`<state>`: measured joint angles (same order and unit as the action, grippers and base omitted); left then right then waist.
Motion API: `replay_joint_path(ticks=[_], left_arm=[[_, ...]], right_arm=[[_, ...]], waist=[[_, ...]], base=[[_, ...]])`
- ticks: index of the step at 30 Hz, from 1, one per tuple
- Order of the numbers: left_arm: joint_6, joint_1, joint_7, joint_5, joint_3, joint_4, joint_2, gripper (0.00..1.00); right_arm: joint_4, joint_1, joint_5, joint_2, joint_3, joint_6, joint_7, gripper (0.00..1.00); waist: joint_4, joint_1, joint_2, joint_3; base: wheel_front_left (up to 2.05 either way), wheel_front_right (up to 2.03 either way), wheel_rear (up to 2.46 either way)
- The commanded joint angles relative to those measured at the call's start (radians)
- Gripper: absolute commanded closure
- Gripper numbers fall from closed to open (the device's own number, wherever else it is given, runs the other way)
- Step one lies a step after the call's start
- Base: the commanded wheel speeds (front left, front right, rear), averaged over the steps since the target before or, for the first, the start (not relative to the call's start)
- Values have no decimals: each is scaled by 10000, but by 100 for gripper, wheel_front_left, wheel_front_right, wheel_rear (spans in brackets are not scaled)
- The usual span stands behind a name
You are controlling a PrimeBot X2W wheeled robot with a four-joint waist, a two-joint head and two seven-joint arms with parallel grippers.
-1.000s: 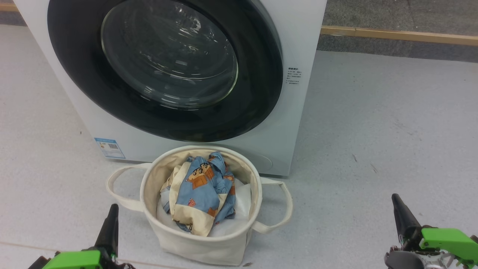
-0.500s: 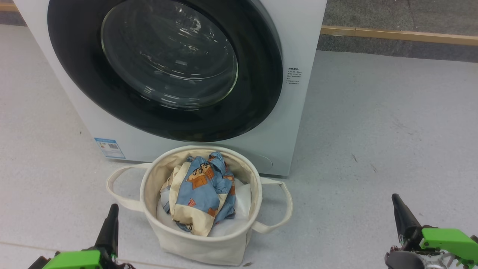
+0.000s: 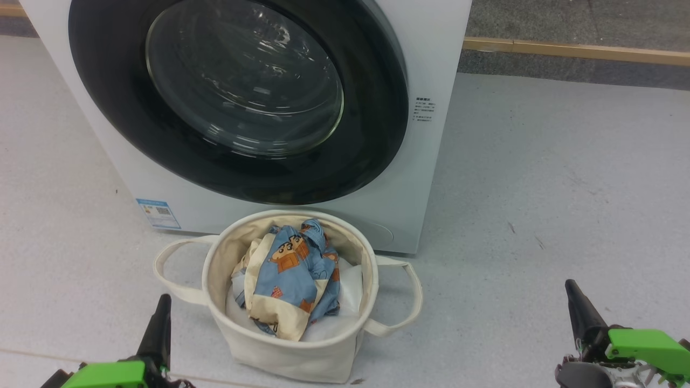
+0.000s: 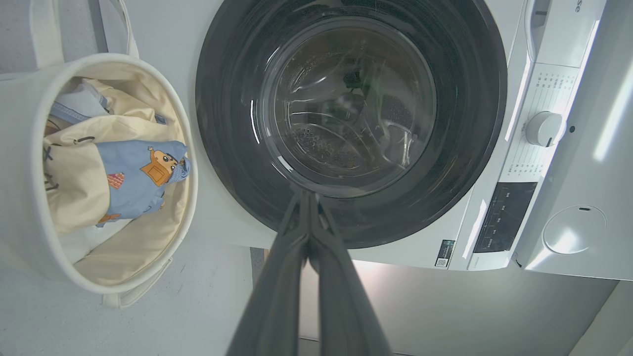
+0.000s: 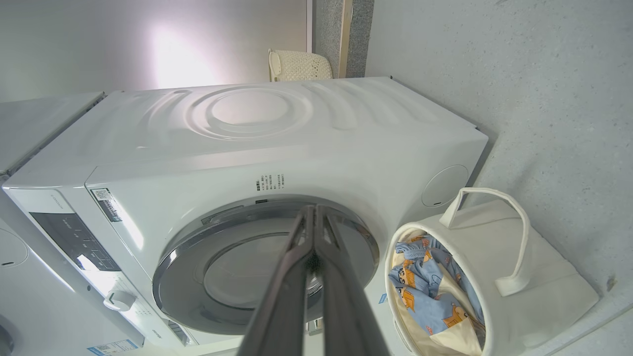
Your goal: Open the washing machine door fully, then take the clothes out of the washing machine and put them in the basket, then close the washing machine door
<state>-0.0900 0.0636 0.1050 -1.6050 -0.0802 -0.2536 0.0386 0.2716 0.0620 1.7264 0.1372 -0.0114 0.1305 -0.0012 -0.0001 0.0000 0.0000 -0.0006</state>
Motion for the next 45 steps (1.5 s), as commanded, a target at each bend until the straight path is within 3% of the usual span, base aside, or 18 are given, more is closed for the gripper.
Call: replay_joint_path(ticks=[1,45], left_arm=[[-111,469,82,-28,-350,366,116,100],[-111,469,82,-28,-349,367,116,100]], right_arm=[[-321,503,70,215,-191,2,-10,100],[-333,501,127,266,-257,2,-64,100]], waist=[[0,0,0,0],[0,0,0,0]], base=[[0,0,0],[0,0,0]])
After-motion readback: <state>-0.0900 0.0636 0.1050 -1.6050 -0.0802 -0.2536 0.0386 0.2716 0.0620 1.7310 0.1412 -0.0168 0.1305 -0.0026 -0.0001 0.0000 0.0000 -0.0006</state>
